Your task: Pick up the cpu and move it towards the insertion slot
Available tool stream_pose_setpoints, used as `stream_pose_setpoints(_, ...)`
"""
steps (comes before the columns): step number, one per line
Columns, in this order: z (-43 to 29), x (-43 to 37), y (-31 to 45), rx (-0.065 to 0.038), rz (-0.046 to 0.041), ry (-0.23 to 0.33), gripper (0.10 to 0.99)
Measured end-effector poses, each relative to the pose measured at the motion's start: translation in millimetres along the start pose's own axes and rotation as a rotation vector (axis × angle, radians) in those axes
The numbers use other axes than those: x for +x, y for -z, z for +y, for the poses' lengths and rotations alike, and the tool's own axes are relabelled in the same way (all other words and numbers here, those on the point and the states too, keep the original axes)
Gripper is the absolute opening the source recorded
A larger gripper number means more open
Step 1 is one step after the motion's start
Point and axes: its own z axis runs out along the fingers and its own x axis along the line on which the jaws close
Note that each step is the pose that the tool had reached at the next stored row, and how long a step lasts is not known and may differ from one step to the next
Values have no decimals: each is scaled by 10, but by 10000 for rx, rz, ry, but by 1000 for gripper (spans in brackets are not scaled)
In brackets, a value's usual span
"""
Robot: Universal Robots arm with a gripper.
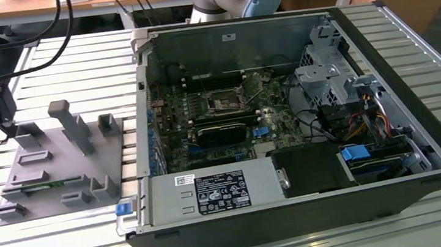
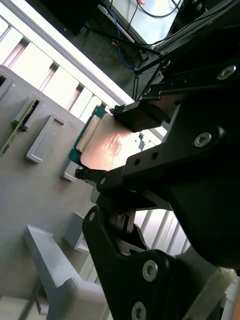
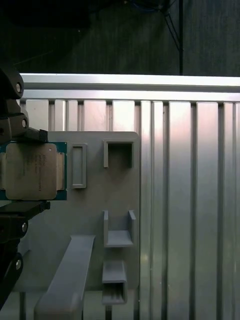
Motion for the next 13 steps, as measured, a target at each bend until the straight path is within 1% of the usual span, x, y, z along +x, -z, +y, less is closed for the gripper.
stream_pose_setpoints(13,10,0,82,0,1,0,545)
